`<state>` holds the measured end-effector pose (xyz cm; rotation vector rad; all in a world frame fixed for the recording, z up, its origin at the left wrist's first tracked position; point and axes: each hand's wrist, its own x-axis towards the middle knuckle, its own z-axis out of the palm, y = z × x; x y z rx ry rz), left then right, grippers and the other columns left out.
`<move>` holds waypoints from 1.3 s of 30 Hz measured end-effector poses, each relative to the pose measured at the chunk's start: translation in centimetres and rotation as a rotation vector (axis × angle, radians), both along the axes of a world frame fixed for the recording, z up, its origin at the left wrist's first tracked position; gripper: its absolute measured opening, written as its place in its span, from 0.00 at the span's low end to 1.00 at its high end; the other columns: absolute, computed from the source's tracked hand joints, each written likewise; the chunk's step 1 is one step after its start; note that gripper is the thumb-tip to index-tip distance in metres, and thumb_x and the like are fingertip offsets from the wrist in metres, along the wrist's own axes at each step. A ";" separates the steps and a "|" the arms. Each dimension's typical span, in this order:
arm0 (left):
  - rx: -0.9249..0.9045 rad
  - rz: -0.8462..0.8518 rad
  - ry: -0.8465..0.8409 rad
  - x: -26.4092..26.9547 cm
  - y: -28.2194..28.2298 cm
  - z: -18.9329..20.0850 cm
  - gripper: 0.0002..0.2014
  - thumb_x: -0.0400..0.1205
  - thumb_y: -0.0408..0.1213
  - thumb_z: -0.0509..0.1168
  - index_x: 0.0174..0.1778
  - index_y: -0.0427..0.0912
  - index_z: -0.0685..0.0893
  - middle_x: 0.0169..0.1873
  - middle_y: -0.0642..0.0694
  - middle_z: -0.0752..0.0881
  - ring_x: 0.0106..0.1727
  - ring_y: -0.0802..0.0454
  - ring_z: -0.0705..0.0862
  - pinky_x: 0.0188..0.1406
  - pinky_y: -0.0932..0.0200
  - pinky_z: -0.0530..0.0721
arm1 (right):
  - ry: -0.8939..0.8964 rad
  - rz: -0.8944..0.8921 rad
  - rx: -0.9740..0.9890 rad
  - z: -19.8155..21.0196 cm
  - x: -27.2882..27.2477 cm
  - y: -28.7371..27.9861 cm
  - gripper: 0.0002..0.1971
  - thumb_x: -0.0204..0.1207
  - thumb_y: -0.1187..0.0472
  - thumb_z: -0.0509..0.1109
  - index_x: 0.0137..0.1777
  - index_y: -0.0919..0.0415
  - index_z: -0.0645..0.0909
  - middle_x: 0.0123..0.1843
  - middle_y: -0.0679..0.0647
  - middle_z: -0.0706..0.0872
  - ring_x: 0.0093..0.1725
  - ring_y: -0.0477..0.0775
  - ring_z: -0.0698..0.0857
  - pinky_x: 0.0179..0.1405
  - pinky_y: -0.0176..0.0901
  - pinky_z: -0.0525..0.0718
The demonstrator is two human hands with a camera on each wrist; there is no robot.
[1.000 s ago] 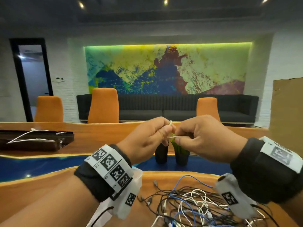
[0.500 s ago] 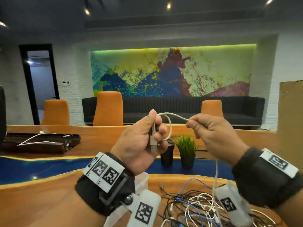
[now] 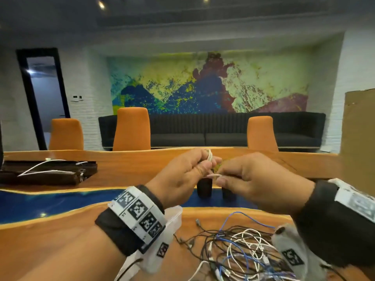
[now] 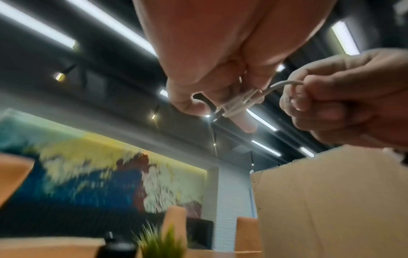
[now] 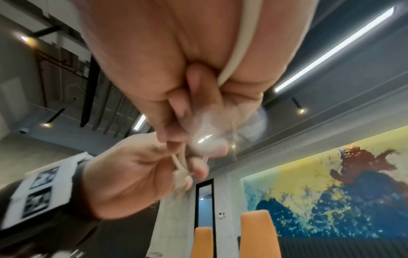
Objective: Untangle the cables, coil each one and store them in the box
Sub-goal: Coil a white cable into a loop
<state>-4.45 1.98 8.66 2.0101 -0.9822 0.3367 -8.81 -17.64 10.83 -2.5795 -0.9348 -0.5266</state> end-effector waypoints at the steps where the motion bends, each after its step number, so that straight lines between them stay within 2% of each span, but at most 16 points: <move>1: 0.029 -0.013 0.019 0.1 0.0 -0.4 0.11 0.90 0.36 0.57 0.53 0.35 0.82 0.45 0.51 0.87 0.45 0.65 0.84 0.49 0.69 0.79 | -0.062 -0.006 0.031 0.2 0.4 -0.6 0.10 0.81 0.52 0.69 0.41 0.54 0.85 0.31 0.48 0.82 0.34 0.46 0.79 0.35 0.44 0.78; 3: 0.033 -0.066 0.104 -0.1 -0.3 -0.9 0.14 0.89 0.38 0.56 0.55 0.32 0.83 0.40 0.43 0.85 0.40 0.58 0.81 0.43 0.66 0.77 | -0.154 -0.019 0.076 0.6 1.0 -1.4 0.06 0.79 0.55 0.72 0.42 0.53 0.87 0.32 0.44 0.84 0.35 0.42 0.81 0.34 0.37 0.77; 5: -0.094 -0.155 0.305 -0.6 -0.8 -0.9 0.16 0.88 0.41 0.57 0.56 0.31 0.83 0.45 0.40 0.86 0.38 0.54 0.78 0.37 0.63 0.74 | -0.211 -0.033 0.180 0.7 1.6 -2.0 0.05 0.79 0.58 0.73 0.43 0.56 0.88 0.34 0.45 0.86 0.36 0.41 0.82 0.35 0.33 0.78; 8: -0.400 -0.364 0.656 -1.1 -1.4 -0.7 0.12 0.87 0.41 0.57 0.53 0.35 0.80 0.55 0.38 0.89 0.37 0.56 0.75 0.30 0.68 0.73 | -0.238 -0.063 0.409 -0.1 3.2 -2.8 0.06 0.81 0.60 0.71 0.45 0.59 0.88 0.34 0.46 0.85 0.35 0.41 0.80 0.38 0.39 0.79; 12: -0.655 -0.564 0.789 -1.8 -1.6 -0.1 0.13 0.89 0.40 0.54 0.48 0.42 0.83 0.60 0.41 0.88 0.41 0.57 0.78 0.36 0.62 0.75 | -0.041 -0.116 0.463 -3.7 4.7 -2.2 0.11 0.84 0.57 0.66 0.45 0.59 0.87 0.35 0.53 0.85 0.36 0.48 0.81 0.41 0.54 0.83; 13: -0.705 -0.545 0.791 -1.7 -1.7 0.2 0.13 0.90 0.40 0.53 0.47 0.44 0.83 0.62 0.42 0.88 0.43 0.56 0.80 0.39 0.60 0.77 | 0.041 -0.104 0.402 -4.6 4.3 -1.6 0.11 0.84 0.57 0.65 0.45 0.59 0.86 0.35 0.48 0.84 0.36 0.46 0.80 0.42 0.55 0.82; 15: -0.646 -0.335 0.596 -1.1 -1.8 0.3 0.13 0.91 0.39 0.53 0.51 0.42 0.82 0.64 0.44 0.89 0.50 0.54 0.86 0.47 0.55 0.82 | 0.194 -0.052 0.251 -5.6 2.7 -0.3 0.08 0.84 0.58 0.65 0.44 0.53 0.84 0.33 0.44 0.81 0.34 0.40 0.78 0.39 0.42 0.80; 17: -0.324 -0.069 0.208 -0.1 -1.4 -0.2 0.14 0.91 0.38 0.54 0.60 0.36 0.82 0.59 0.47 0.90 0.54 0.54 0.88 0.53 0.55 0.86 | 0.188 -0.011 0.114 -4.8 0.9 0.3 0.08 0.83 0.56 0.66 0.42 0.51 0.81 0.33 0.45 0.80 0.34 0.41 0.78 0.35 0.36 0.77; 20: 0.090 0.012 -0.114 0.3 -0.8 -0.8 0.13 0.90 0.40 0.56 0.60 0.40 0.83 0.51 0.59 0.86 0.53 0.63 0.85 0.53 0.64 0.82 | 0.041 -0.007 0.029 -2.0 -0.2 -0.1 0.10 0.80 0.55 0.70 0.37 0.53 0.82 0.30 0.46 0.79 0.32 0.46 0.77 0.33 0.41 0.74; 23: 0.077 -0.056 -0.027 -0.4 -0.4 -0.5 0.10 0.89 0.40 0.56 0.47 0.48 0.81 0.41 0.59 0.85 0.41 0.63 0.81 0.40 0.65 0.78 | -0.072 -0.049 0.058 0.0 -0.1 -1.0 0.07 0.78 0.54 0.73 0.40 0.52 0.87 0.30 0.47 0.83 0.32 0.46 0.80 0.32 0.41 0.77; 25: 0.022 -0.110 0.087 -0.7 -0.4 -0.5 0.12 0.87 0.43 0.55 0.46 0.50 0.84 0.43 0.40 0.86 0.39 0.51 0.78 0.35 0.55 0.76 | -0.166 -0.055 0.100 0.7 0.0 -1.2 0.05 0.77 0.54 0.74 0.42 0.52 0.88 0.30 0.44 0.83 0.31 0.41 0.80 0.30 0.31 0.75; 27: -0.087 -0.207 0.243 -1.2 -0.2 -0.2 0.14 0.87 0.43 0.54 0.48 0.52 0.86 0.53 0.24 0.83 0.40 0.47 0.76 0.34 0.58 0.75 | -0.284 -0.048 0.148 1.1 0.3 -1.2 0.04 0.78 0.57 0.74 0.43 0.54 0.88 0.32 0.41 0.84 0.33 0.36 0.80 0.32 0.25 0.73; 30: -0.330 -0.411 0.559 -2.1 0.1 0.4 0.11 0.87 0.40 0.55 0.49 0.40 0.81 0.52 0.35 0.87 0.39 0.55 0.76 0.33 0.67 0.76 | -0.379 -0.024 0.310 0.7 1.3 -1.4 0.07 0.81 0.57 0.70 0.46 0.58 0.88 0.35 0.45 0.85 0.36 0.41 0.81 0.36 0.30 0.76; 34: -0.620 -0.643 0.766 -3.5 0.0 1.9 0.10 0.88 0.39 0.54 0.48 0.43 0.80 0.56 0.43 0.88 0.40 0.57 0.77 0.36 0.60 0.75 | -0.191 -0.035 0.491 -2.2 3.0 -1.1 0.10 0.85 0.61 0.64 0.49 0.62 0.87 0.35 0.50 0.84 0.34 0.40 0.77 0.35 0.39 0.76; 36: -0.698 -0.534 0.724 -3.7 -0.7 2.5 0.11 0.89 0.39 0.53 0.48 0.43 0.79 0.59 0.43 0.89 0.42 0.57 0.78 0.39 0.60 0.75 | -0.008 -0.051 0.432 -4.1 2.9 -0.3 0.08 0.85 0.61 0.64 0.51 0.57 0.86 0.34 0.47 0.81 0.33 0.39 0.76 0.38 0.42 0.78; 39: -0.474 -0.146 0.311 -2.7 -1.2 2.0 0.14 0.92 0.38 0.51 0.52 0.43 0.82 0.63 0.46 0.89 0.54 0.55 0.86 0.41 0.61 0.86 | 0.141 -0.035 0.170 -4.5 0.5 1.0 0.06 0.83 0.55 0.67 0.56 0.51 0.83 0.43 0.45 0.85 0.42 0.41 0.82 0.46 0.45 0.83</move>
